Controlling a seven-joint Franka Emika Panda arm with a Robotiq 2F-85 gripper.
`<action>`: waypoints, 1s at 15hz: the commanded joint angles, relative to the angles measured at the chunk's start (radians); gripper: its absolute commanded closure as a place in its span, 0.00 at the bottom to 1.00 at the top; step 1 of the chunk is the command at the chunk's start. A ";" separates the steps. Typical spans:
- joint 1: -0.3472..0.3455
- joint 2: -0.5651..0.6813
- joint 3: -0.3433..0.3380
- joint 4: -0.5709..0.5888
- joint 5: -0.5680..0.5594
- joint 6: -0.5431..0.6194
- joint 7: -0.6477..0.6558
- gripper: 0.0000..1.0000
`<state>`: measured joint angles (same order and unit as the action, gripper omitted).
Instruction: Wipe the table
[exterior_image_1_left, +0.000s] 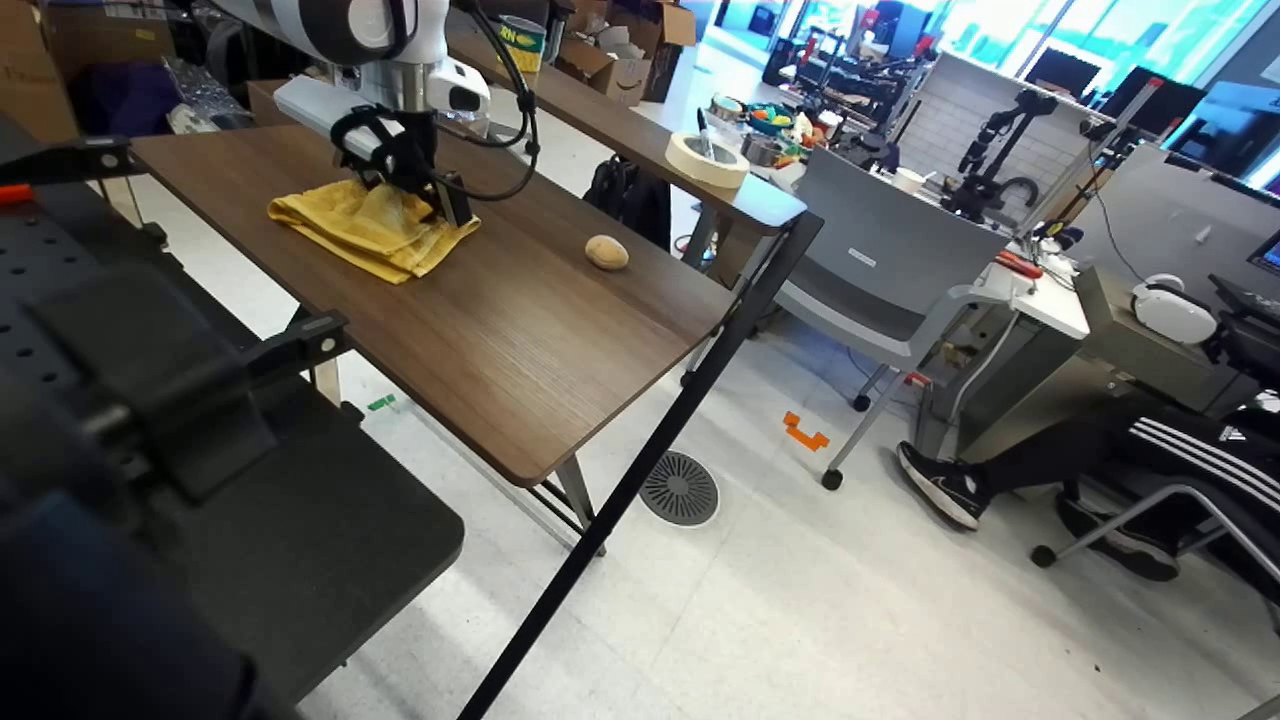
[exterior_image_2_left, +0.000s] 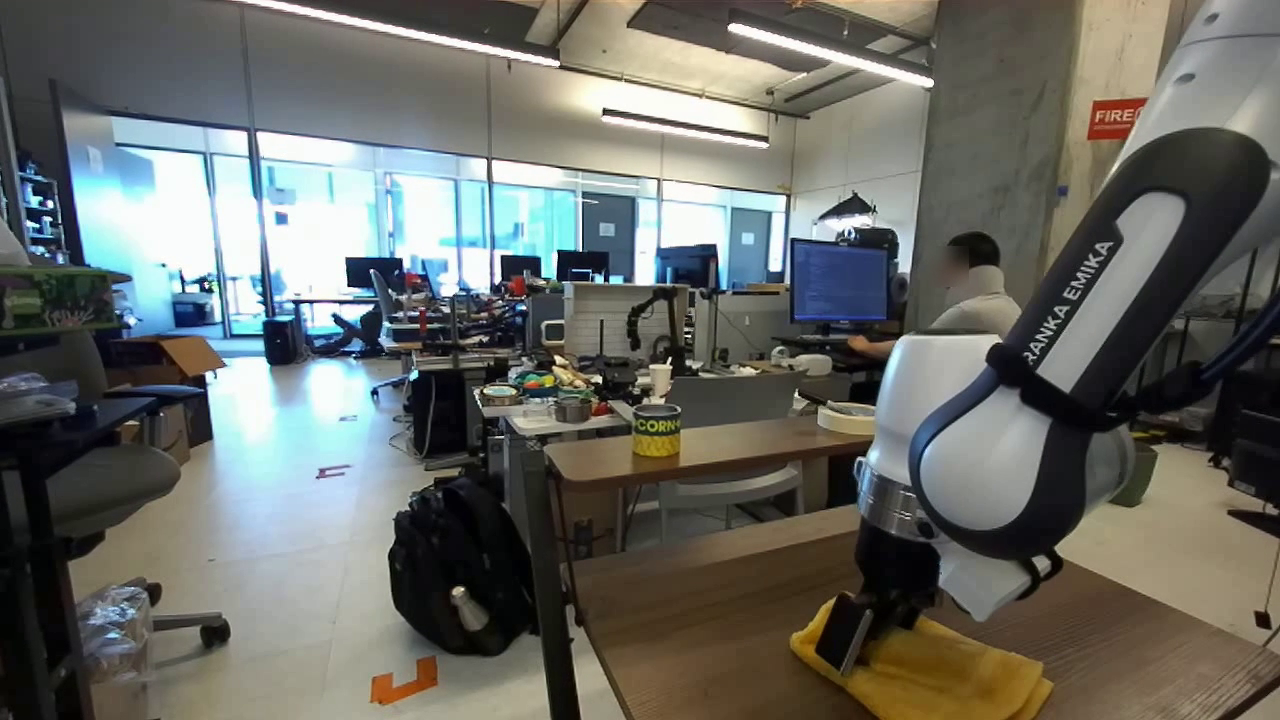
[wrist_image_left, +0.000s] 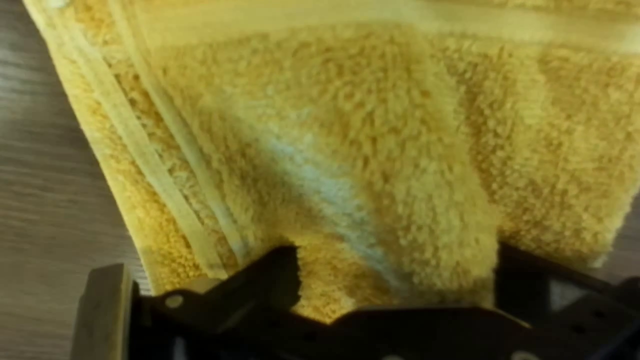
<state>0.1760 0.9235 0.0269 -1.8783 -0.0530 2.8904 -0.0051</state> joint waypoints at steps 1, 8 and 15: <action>0.109 0.104 -0.011 0.147 -0.030 -0.080 0.040 0.00; 0.240 0.198 -0.084 0.397 -0.042 -0.121 0.128 0.00; 0.111 0.254 -0.214 0.540 0.017 -0.106 0.306 0.00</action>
<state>0.3448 1.1274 -0.1584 -1.4152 -0.0623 2.8034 0.2442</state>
